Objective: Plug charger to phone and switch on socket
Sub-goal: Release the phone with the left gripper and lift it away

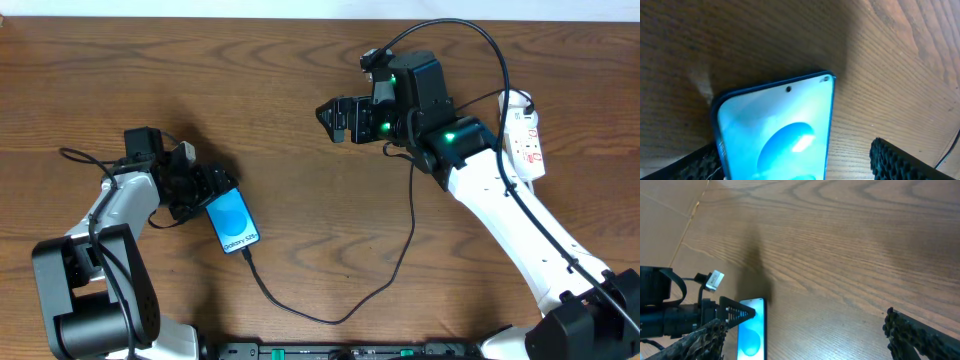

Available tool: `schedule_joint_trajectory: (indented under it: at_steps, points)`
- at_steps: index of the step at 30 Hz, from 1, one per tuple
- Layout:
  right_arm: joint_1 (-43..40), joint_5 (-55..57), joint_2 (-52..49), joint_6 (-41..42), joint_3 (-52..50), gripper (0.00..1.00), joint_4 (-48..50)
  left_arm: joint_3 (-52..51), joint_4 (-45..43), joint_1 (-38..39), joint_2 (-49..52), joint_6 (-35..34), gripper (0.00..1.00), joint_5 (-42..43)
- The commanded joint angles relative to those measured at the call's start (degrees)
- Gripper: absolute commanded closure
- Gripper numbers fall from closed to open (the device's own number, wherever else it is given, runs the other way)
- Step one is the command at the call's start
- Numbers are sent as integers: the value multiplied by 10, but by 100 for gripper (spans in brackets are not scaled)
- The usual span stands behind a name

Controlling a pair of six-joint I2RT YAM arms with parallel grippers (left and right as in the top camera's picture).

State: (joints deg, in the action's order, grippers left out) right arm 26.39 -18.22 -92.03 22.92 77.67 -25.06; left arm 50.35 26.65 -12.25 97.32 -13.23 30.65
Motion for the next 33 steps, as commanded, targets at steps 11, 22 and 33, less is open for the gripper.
schedule_joint_trajectory:
  at_steps: [11, 22, 33]
  points:
    - [7, -2, 6, -9, 7, 1, -1, -24, 31, -2, 27, 3, 10, -80]
    - [7, -2, 6, -9, 7, 1, -1, -23, 35, -2, 25, 14, 10, -81]
    - [7, -1, 6, -17, 7, 1, -11, 46, 61, -2, -89, 52, 10, -38]
